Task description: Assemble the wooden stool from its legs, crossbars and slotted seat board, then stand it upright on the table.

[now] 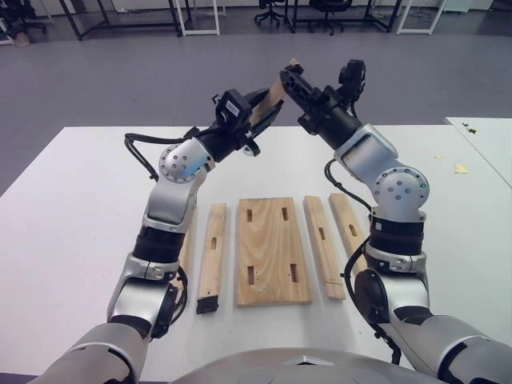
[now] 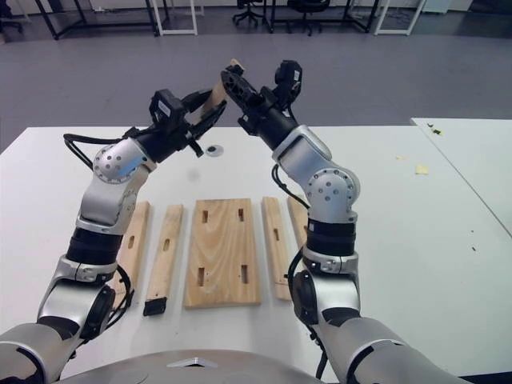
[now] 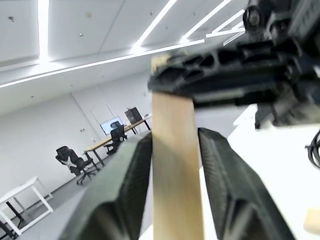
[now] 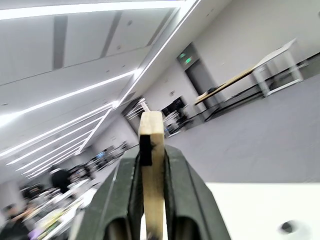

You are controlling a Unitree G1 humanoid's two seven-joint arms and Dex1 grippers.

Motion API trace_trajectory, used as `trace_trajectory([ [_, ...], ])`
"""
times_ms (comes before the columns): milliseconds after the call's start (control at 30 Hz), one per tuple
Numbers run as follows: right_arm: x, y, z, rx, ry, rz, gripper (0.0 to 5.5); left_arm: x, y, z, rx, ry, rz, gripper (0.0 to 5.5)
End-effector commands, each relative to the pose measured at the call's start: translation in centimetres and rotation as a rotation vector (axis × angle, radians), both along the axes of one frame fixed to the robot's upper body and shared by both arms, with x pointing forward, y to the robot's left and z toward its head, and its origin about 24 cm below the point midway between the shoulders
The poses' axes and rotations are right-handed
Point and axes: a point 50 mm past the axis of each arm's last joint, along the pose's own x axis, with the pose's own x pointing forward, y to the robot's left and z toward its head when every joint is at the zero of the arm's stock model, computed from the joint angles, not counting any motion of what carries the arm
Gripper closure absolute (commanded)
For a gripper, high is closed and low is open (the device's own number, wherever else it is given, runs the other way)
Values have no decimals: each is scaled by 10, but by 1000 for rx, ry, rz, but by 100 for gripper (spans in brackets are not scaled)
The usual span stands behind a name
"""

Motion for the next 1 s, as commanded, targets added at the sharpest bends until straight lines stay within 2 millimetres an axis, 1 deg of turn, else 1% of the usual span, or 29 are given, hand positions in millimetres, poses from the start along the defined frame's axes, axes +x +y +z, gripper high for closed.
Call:
trace_trajectory([
  [33, -24, -46, -50, -167, 68, -335, 509, -9, 17, -12, -61, 98, 47, 321],
  [67, -40, -55, -69, -231, 101, -382, 509, -11, 33, -14, -122, 126, 111, 306],
  [100, -58, -61, -86, -254, 140, -407, 509, -12, 50, -16, -176, 145, 196, 293],
  [133, -72, -65, -96, -254, 172, -421, 509, -13, 67, -18, -214, 152, 280, 278],
  [167, -86, -68, -105, -247, 195, -424, 509, -15, 85, -21, -258, 159, 373, 274],
  [267, -107, -68, -116, -227, 223, -426, 509, -20, 125, -24, -356, 165, 580, 274],
  [333, -112, -65, -118, -208, 231, -421, 509, -21, 139, -25, -391, 163, 654, 274],
  [367, -114, -63, -120, -203, 236, -415, 509, -22, 141, -25, -389, 162, 669, 274],
  [433, -118, -61, -124, -222, 252, -419, 509, -22, 139, -28, -362, 163, 674, 274],
  [633, -131, -64, -133, -309, 258, -469, 509, -23, 138, -32, -307, 169, 671, 274],
  [733, -133, -63, -135, -313, 261, -484, 509, -23, 139, -31, -300, 171, 670, 274],
  [867, -133, -57, -146, -304, 304, -489, 509, -22, 137, -31, -276, 178, 654, 274],
  [1000, -134, -58, -156, -328, 331, -523, 509, -20, 136, -30, -259, 185, 643, 274],
])
